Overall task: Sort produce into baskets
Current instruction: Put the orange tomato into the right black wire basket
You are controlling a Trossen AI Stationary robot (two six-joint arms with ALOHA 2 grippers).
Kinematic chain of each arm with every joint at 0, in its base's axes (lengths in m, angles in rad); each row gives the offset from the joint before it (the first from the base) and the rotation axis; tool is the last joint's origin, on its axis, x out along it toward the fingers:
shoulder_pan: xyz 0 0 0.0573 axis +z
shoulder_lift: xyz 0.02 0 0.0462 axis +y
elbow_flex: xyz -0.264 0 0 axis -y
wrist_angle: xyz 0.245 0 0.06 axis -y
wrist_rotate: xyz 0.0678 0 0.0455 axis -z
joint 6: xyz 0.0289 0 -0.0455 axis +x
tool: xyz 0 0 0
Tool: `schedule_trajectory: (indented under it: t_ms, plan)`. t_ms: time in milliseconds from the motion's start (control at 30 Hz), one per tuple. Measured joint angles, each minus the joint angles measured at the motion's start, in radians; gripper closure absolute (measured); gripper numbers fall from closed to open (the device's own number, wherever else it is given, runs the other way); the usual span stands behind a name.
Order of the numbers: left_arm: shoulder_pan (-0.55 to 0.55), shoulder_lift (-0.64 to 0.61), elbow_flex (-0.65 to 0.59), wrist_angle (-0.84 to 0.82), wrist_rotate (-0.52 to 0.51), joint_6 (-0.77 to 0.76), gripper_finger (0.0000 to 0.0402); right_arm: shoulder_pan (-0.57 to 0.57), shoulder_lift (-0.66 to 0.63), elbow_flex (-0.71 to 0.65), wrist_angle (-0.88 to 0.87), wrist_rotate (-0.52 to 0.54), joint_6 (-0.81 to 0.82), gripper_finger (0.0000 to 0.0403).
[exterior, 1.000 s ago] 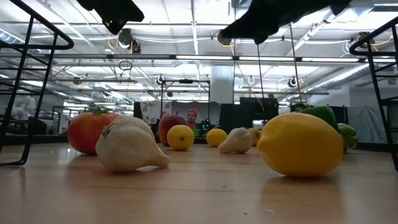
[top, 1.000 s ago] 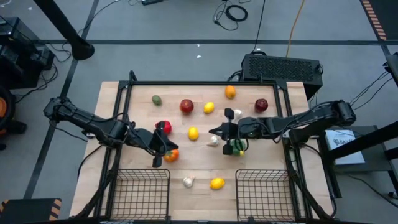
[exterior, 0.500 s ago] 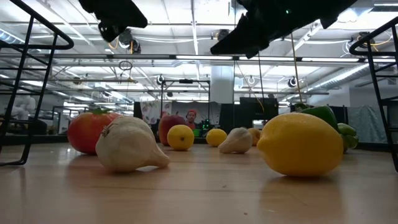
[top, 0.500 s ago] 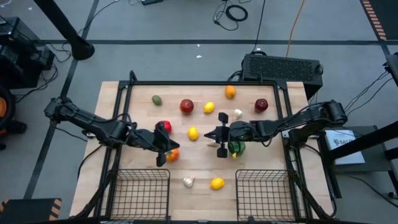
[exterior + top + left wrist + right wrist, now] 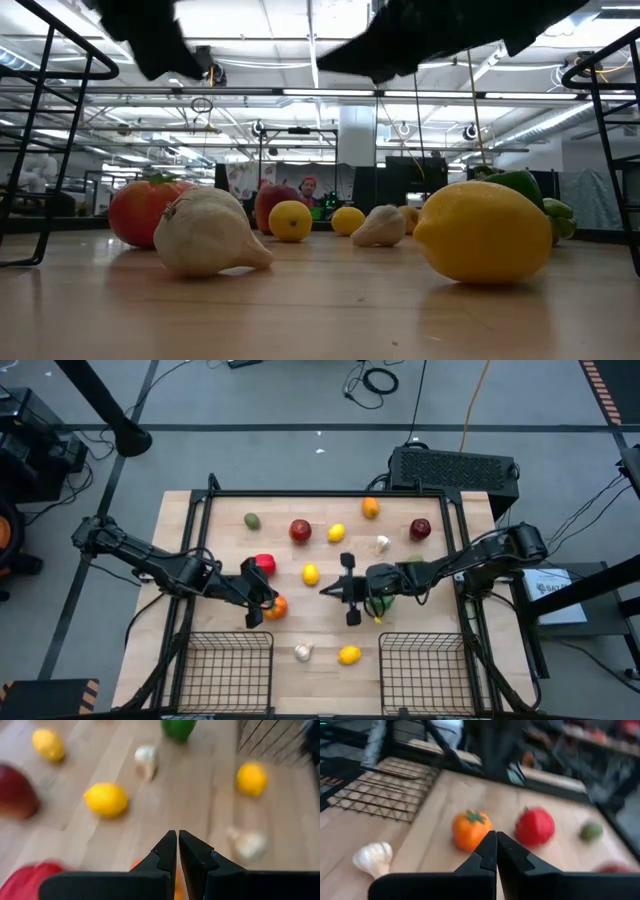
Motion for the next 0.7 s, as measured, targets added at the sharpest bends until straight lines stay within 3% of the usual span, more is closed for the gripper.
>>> schedule_trajectory:
  t_ms: [200, 367, 500, 700]
  plan:
    - [0.0, -0.014, 0.031, -0.205, 0.01, -0.026, 0.0375, 0.027, 0.166, 0.179, -0.001, 0.005, -0.142, 0.0403]
    - [0.0, -0.015, 0.031, -0.292, 0.01, -0.056, 0.0375, 0.014, 0.356, 0.416, -0.205, 0.002, -0.244, 0.0396]
    - [0.0, -0.014, 0.031, -0.367, 0.006, -0.141, 0.0375, 0.002, 0.454, 0.505, -0.262, 0.002, -0.287, 0.0365]
    - [-0.002, -0.014, 0.003, -0.427, -0.017, -0.259, 0.0375, 0.003, 0.521, 0.538, -0.195, 0.002, -0.365, 0.0296]
